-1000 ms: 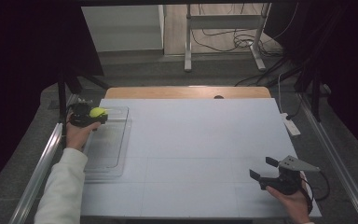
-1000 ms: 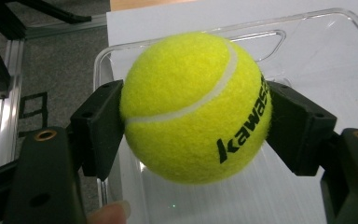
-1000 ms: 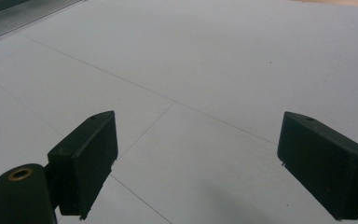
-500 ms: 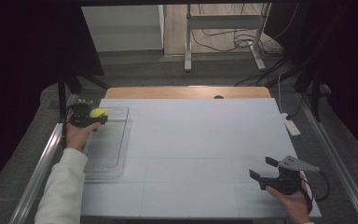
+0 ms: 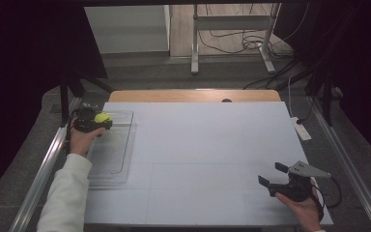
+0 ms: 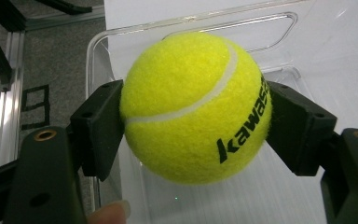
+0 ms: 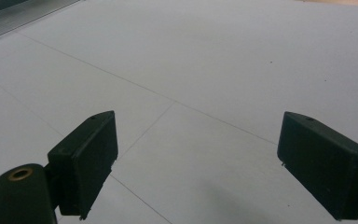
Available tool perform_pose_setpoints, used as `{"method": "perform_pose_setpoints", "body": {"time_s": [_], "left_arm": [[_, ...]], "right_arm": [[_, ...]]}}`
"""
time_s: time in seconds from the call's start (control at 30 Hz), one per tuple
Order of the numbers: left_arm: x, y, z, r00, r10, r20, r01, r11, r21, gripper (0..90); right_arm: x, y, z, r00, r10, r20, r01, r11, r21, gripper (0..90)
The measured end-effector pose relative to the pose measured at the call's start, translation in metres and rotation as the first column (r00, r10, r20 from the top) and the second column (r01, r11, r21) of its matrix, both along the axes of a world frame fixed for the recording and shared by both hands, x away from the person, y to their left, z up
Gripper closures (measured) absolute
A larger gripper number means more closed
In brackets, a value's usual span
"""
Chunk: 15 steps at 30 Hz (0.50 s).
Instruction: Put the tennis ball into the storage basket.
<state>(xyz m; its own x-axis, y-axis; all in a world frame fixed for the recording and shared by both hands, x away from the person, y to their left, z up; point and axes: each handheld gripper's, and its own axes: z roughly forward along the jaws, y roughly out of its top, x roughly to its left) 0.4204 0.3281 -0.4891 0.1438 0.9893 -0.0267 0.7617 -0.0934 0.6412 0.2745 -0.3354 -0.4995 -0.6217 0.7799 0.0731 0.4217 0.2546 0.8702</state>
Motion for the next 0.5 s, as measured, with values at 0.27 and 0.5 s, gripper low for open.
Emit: {"method": "perform_pose_setpoints", "body": {"time_s": [0.27, 0.5], "left_arm": [[-0.0007, -0.0047, -0.0017, 0.9998, -0.019, -0.006, 0.019, 0.9998, 0.009, 26.2], [0.0009, -0.007, -0.0057, 0.9995, -0.018, -0.027, 0.018, 0.9997, 0.015, 26.2]], "right_arm": [[0.0002, 0.0002, -0.0001, 1.0, -0.001, 0.001, 0.001, 1.0, 0.0, 12.1], [0.0003, 0.0002, -0.0003, 1.0, 0.0, 0.001, 0.0, 1.0, -0.001, 12.1]]}}
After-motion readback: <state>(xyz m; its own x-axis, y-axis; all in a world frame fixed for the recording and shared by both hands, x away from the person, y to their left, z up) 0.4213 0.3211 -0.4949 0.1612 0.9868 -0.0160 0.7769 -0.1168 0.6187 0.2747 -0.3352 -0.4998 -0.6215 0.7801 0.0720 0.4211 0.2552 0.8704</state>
